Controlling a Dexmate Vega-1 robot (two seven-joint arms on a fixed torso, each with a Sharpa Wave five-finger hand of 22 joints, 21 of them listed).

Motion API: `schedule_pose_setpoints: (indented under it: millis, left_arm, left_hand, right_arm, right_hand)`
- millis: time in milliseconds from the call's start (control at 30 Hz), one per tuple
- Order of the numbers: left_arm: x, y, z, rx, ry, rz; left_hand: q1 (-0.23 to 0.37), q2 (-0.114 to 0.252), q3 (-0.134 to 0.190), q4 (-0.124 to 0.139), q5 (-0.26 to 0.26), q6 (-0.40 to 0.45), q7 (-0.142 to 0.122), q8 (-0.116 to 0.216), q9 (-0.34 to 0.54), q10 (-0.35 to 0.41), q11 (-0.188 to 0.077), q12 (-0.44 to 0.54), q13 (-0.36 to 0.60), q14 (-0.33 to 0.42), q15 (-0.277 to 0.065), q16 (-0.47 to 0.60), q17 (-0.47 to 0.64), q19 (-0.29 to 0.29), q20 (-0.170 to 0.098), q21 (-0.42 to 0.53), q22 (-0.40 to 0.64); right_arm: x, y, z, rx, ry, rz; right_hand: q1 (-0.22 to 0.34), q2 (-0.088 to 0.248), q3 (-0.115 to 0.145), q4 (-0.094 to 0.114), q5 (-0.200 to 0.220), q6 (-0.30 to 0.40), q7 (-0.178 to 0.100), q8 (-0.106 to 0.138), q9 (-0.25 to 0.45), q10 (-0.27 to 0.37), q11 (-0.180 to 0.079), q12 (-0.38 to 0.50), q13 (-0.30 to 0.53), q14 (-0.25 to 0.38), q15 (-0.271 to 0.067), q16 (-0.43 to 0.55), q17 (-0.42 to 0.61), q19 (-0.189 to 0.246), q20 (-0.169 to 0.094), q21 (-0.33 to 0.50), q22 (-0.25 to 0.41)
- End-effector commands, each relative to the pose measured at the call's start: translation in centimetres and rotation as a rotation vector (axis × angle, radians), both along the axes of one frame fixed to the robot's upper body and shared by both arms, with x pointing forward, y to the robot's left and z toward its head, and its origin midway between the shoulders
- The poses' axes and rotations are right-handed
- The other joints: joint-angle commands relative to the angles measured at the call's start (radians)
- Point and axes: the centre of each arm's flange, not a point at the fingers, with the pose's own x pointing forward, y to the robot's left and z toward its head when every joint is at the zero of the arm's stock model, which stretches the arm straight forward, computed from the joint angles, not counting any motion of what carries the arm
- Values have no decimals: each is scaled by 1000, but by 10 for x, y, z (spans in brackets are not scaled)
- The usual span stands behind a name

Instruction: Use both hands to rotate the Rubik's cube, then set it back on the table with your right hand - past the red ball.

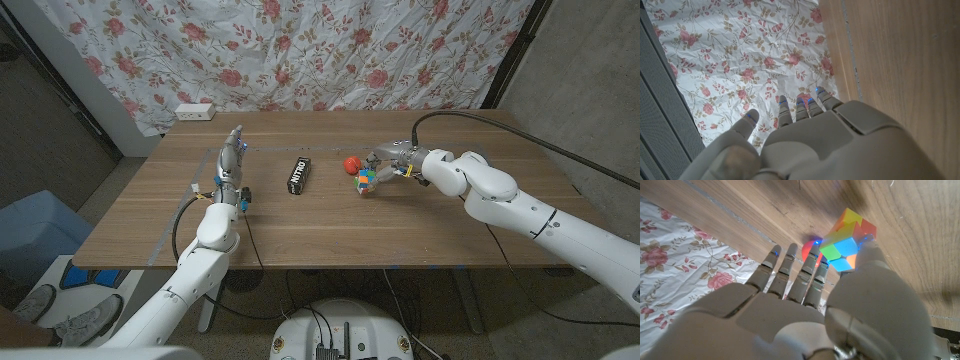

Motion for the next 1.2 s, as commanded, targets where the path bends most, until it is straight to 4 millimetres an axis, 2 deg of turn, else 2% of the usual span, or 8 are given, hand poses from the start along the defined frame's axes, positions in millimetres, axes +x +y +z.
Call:
schedule_pose_setpoints:
  millis: [33, 300, 567, 733, 867, 900, 933, 1200]
  left_arm:
    - [8, 3, -6, -21, 17, -16]
    - [12, 4, -9, -18, 22, -22]
    - [16, 8, -9, -25, 8, -21]
    - [19, 9, -8, -23, 7, -20]
    - [21, 9, -7, -24, 2, -25]
    - [22, 9, -7, -23, 3, -24]
    - [22, 10, -7, -24, 4, -25]
    - [24, 11, -7, -23, 2, -32]
  left_hand:
    - [-4, 73, 4, 4, -2, 12, 0, 4, 2, 13, 0, 7, 1, 6, 1, 6, 2, 13, -2, 4, 1]
    - [-3, 73, 4, 3, -1, 15, 2, 5, 2, 19, 2, 8, 1, 13, 2, 7, 1, 19, -1, 5, 1]
    - [-2, 75, 5, 2, -1, 24, 7, 7, 2, 27, 3, 9, 1, 22, 2, 8, 1, 29, 2, 7, 1]
    - [-1, 76, 5, 2, -1, 30, 11, 8, 2, 33, 4, 10, 1, 26, 1, 8, 0, 34, 3, 7, 1]
    - [-1, 76, 6, 2, -1, 33, 13, 9, 2, 33, 4, 9, 2, 26, 0, 7, 0, 34, 3, 6, 1]
    - [-1, 76, 6, 2, -1, 34, 15, 9, 2, 34, 4, 9, 2, 27, 0, 7, 0, 34, 3, 6, 1]
    - [-1, 77, 6, 2, -1, 36, 14, 9, 2, 34, 4, 9, 2, 27, 0, 7, 0, 35, 3, 6, 1]
    - [0, 78, 7, 2, 0, 41, 18, 10, 2, 35, 5, 8, 2, 28, 1, 6, 0, 37, 3, 5, 1]
  right_arm:
    - [7, 9, -2, -35, 18, -17]
    - [12, 16, 0, -52, 37, -37]
    - [13, 20, 1, -48, 62, -40]
    - [13, 23, 2, -56, 78, -48]
    - [12, 24, 4, -53, 98, -48]
    - [12, 25, 4, -56, 102, -50]
    - [11, 26, 5, -59, 106, -50]
    - [10, 30, 6, -78, 142, -59]
  right_hand:
    - [-1, 1, 6, 2, 4, 2, -12, -7, 1, -9, -2, -2, 5, -9, -138, -5, 3, -4, -4, 0, 5]
    - [0, -2, 7, 2, 6, -13, -12, -15, 1, -22, -2, -6, 7, -19, -136, -13, 2, -9, -4, -1, 4]
    - [0, -7, 6, 1, 9, -44, -11, -32, 2, -68, -1, -20, 5, -35, -128, -24, 3, -13, -1, -1, 4]
    - [0, -17, 9, 2, 15, -97, -11, -57, 3, -136, 3, -31, 8, -52, -117, -44, 1, -19, 4, -1, 4]
    - [-5, -23, 9, 3, 18, -129, -10, -71, 3, -159, 3, -31, 10, -58, -114, -52, 1, -27, 8, -3, 4]
    - [-5, -30, 10, 2, 22, -171, -9, -91, 3, -208, 6, -37, 9, -74, -103, -65, 1, -33, 11, -3, 4]
    - [-8, -33, 11, 4, 25, -201, -8, -105, 3, -225, 6, -35, 10, -83, -95, -73, 1, -39, 11, -4, 4]
    - [-33, -58, 10, 9, 47, -346, 0, -174, 3, -371, 47, -41, 4, -160, -34, -122, 4, -78, 21, -7, 4]
